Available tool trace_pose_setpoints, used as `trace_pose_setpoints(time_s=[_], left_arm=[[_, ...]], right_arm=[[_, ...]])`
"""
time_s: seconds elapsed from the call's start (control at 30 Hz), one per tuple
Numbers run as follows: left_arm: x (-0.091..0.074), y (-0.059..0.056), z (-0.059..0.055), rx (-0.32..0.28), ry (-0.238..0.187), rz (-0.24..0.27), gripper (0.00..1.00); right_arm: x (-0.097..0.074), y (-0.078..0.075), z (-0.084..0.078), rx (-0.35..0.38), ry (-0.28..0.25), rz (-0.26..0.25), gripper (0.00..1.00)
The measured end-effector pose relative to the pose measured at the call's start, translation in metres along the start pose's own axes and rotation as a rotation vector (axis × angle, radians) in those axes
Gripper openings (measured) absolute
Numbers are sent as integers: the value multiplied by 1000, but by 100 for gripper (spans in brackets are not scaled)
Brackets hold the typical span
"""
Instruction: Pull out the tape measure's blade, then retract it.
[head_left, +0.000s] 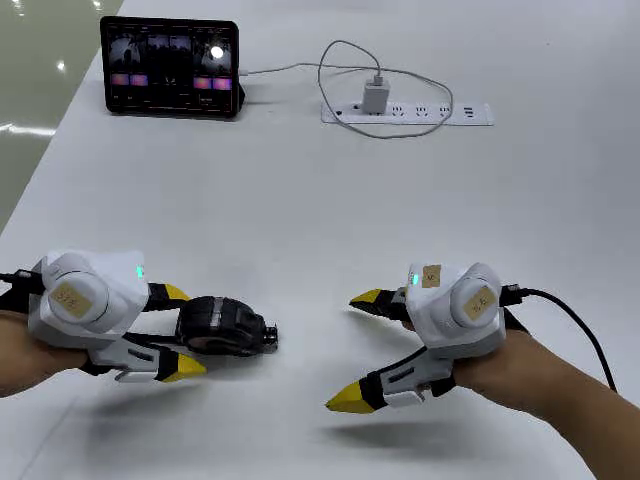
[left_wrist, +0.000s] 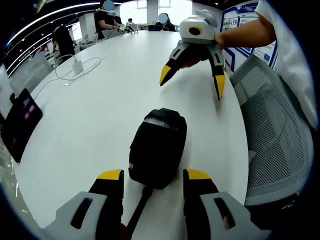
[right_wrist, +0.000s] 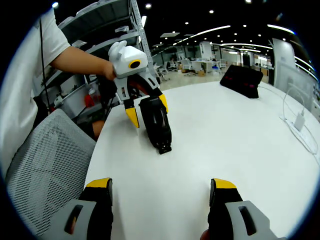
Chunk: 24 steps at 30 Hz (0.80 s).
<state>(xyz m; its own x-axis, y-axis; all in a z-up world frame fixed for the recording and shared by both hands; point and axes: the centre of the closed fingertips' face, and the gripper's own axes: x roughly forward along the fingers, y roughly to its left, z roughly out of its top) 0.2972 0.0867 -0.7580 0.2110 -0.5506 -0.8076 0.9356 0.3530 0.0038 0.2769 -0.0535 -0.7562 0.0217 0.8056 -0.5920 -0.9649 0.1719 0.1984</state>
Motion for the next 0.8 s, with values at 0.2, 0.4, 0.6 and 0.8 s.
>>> trace_pose_setpoints(time_s=[0.2, 0.4, 0.6, 0.8], left_arm=[[3, 1, 3, 37, 15, -14, 38], [5, 2, 2, 69, 33, -19, 32], [6, 3, 1, 94, 46, -17, 28], [6, 2, 1, 100, 57, -22, 28]], right_arm=[[2, 1, 1, -2, -1, 5, 78], [4, 2, 2, -2, -3, 5, 78], [5, 1, 0, -12, 2, 4, 77], [7, 2, 1, -29, 5, 4, 75]])
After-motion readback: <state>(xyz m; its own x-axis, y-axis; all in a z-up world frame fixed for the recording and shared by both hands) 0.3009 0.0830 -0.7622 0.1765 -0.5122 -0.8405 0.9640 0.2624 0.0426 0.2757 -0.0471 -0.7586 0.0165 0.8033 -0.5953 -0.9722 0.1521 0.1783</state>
